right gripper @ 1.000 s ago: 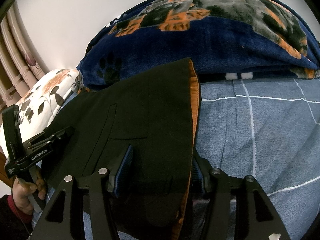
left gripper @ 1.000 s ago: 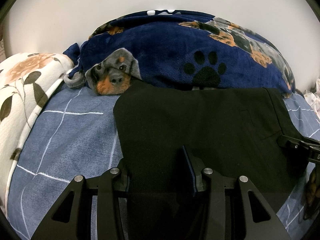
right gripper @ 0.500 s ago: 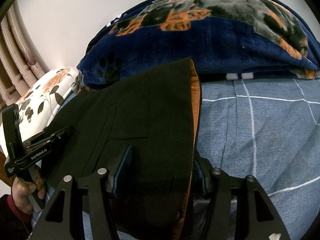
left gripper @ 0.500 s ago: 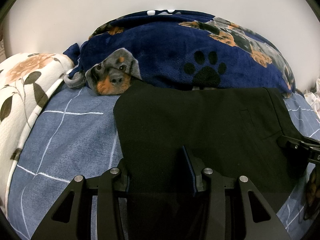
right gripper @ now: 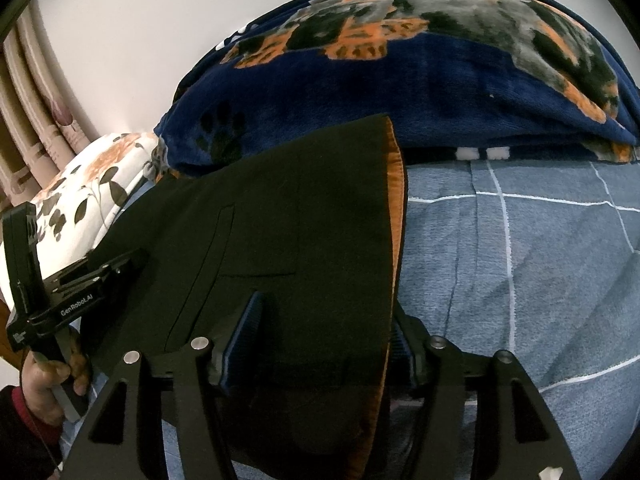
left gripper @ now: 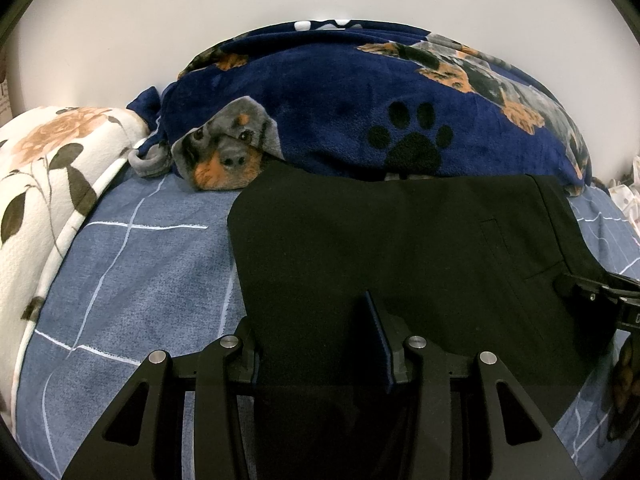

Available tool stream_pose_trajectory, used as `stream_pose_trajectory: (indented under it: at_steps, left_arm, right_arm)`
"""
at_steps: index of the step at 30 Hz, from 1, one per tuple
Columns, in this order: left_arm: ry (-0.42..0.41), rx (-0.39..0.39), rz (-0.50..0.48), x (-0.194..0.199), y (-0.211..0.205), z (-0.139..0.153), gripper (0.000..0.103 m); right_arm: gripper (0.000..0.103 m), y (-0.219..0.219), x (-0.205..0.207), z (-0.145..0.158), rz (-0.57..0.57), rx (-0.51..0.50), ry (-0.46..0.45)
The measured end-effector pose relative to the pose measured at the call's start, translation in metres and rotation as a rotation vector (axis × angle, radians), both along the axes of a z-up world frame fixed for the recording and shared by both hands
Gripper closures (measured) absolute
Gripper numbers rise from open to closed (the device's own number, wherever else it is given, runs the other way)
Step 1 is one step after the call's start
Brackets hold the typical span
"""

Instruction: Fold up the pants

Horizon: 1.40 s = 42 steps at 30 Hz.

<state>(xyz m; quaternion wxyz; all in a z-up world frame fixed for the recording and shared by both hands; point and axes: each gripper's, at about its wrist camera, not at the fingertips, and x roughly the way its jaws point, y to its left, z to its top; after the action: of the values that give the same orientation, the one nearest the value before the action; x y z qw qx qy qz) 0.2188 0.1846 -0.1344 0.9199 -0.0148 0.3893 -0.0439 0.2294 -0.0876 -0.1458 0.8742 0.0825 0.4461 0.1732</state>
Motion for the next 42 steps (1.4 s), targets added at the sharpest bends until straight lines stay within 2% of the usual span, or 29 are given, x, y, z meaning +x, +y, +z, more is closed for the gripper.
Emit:
stream_pose_trajectory:
  at_steps: [17, 24, 29, 31, 34, 37, 39, 42]
  left_arm:
    - [-0.004, 0.005, 0.004, -0.001, 0.001, 0.000, 0.058]
    - [-0.012, 0.040, 0.013, 0.000, 0.000, 0.002, 0.056]
    - [-0.016, 0.047, 0.014, -0.001, -0.003, 0.002, 0.056]
    - [-0.024, 0.046, 0.022, -0.003, -0.002, 0.003, 0.055]
    - [-0.030, 0.059, 0.073, -0.009, 0.002, 0.010, 0.050]
    - [-0.071, 0.057, 0.145, -0.031, 0.009, 0.027, 0.042]
    - [-0.116, 0.037, 0.178, -0.048, 0.014, 0.041, 0.027]
    - [-0.200, -0.001, 0.224, -0.080, 0.017, 0.067, 0.016]
  right_arm:
    - [0.046, 0.002, 0.001, 0.001, 0.004, -0.003, 0.001]
    - [0.043, 0.001, -0.001, 0.002, 0.016, -0.018, 0.001]
    - [0.036, 0.005, 0.001, 0.003, 0.036, -0.035, 0.003]
    - [0.029, 0.009, 0.002, 0.003, 0.056, -0.052, 0.007]
    - [0.023, 0.013, 0.000, 0.013, 0.033, -0.130, 0.013]
    - [0.023, 0.002, -0.022, 0.041, -0.028, -0.094, -0.065]
    - [0.023, -0.001, -0.040, 0.059, -0.030, -0.084, -0.108]
    - [0.019, -0.001, -0.082, 0.083, 0.000, -0.082, -0.173]
